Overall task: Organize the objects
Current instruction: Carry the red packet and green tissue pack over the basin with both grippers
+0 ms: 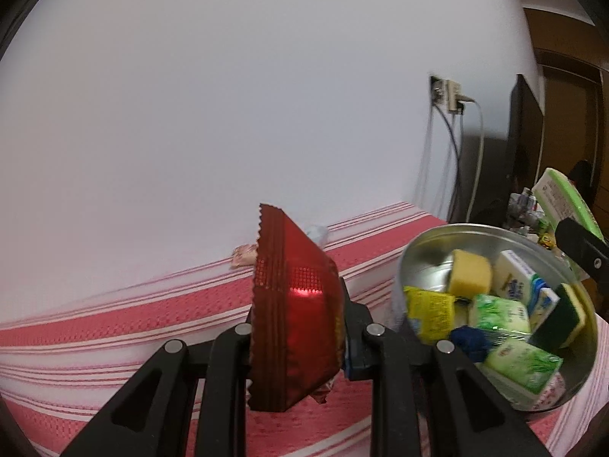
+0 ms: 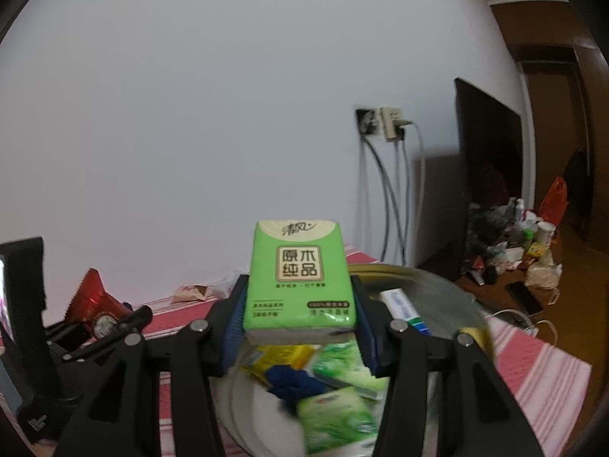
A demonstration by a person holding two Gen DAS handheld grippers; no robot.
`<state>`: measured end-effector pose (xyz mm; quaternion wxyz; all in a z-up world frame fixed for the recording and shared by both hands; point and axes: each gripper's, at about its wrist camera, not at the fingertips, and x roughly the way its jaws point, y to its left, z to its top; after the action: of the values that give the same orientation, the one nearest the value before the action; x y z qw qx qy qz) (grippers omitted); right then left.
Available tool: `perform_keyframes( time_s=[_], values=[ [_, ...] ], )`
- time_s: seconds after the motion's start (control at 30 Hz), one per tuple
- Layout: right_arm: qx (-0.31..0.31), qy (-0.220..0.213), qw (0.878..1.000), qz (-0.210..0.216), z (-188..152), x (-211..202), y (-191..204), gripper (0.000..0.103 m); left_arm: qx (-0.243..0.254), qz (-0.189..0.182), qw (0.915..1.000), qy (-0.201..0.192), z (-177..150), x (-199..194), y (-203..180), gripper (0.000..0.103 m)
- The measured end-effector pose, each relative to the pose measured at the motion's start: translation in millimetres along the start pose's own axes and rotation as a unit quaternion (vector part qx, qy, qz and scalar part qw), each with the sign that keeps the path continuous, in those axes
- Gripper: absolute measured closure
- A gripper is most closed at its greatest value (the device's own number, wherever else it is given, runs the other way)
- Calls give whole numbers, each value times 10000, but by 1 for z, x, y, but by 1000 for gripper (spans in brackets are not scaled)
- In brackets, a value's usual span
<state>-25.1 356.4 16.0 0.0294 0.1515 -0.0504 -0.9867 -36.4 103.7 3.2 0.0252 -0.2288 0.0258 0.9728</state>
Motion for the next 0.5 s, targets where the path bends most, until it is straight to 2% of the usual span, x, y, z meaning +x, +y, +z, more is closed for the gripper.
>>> perform_keyframes(
  time_s=[0.3, 0.5],
  values=[
    [-50, -103, 9996, -269, 11, -9, -25, 53, 251, -242, 9993, -126, 4, -16, -30, 78],
    [-22, -126, 9992, -386, 19, -8, -42, 53, 244, -449, 9986, -143, 10, -17, -49, 78]
  ],
)
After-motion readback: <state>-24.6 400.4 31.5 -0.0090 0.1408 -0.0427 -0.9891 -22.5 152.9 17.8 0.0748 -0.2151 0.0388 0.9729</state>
